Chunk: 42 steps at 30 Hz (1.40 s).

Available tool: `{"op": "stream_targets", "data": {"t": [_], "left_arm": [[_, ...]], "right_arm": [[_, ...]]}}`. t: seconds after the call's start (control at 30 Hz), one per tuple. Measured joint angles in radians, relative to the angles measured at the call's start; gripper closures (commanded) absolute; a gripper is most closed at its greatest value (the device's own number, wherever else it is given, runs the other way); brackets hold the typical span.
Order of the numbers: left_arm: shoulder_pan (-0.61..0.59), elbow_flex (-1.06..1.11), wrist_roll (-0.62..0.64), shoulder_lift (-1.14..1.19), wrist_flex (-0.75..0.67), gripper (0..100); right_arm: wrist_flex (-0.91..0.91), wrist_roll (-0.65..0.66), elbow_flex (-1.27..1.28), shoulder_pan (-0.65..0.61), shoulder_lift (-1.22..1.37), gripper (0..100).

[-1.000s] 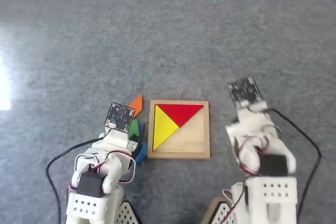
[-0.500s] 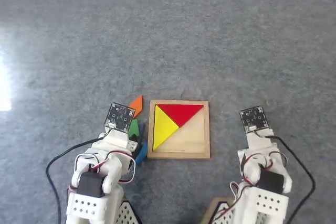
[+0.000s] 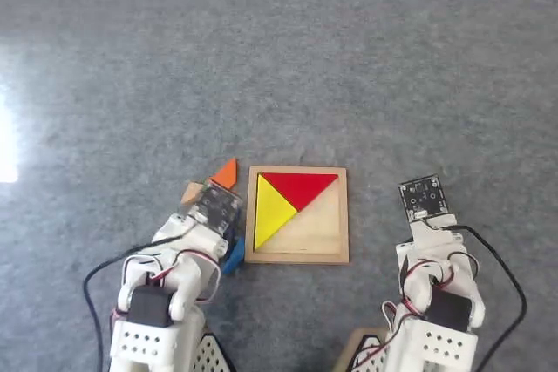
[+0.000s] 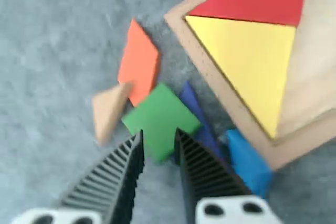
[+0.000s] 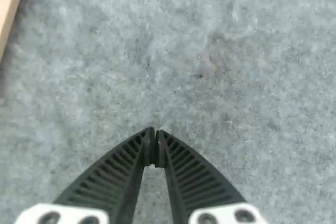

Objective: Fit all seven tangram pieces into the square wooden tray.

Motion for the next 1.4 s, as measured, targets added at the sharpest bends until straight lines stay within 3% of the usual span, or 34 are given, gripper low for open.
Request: {"op": "stream_targets", "data": {"t": [0.07, 0.17, 0.27, 0.53, 0.7, 0.9, 1.2, 1.4], "left_arm": [[-0.074, -0.012, -0.052, 0.000, -0.043, 91], [-0.189, -0.089, -0.018, 0.002, -0.084, 91], [-0.219, -0.186, -0.018, 0.063, -0.072, 91], [-0.229, -0.615, -0.008, 0.652, -0.043, 91], [-0.130, -0.941, -0.005, 1.203, 0.091, 91], [-0.068, -1.209, 0.071, 1.712, 0.092, 90], [0.012, -1.306, 0.074, 1.919, 0.049, 90], [0.018, -1.306, 0.074, 1.958, -0.005, 80]], "right_arm": [[0.000, 0.000, 0.000, 0.000, 0.000, 98.2], [0.000, 0.000, 0.000, 0.000, 0.000, 98.2], [0.000, 0.000, 0.000, 0.000, 0.000, 98.2], [0.000, 0.000, 0.000, 0.000, 0.000, 98.2], [0.000, 0.000, 0.000, 0.000, 0.000, 98.2], [0.000, 0.000, 0.000, 0.000, 0.000, 98.2], [0.000, 0.000, 0.000, 0.000, 0.000, 98.2], [0.000, 0.000, 0.000, 0.000, 0.000, 98.2]]}}
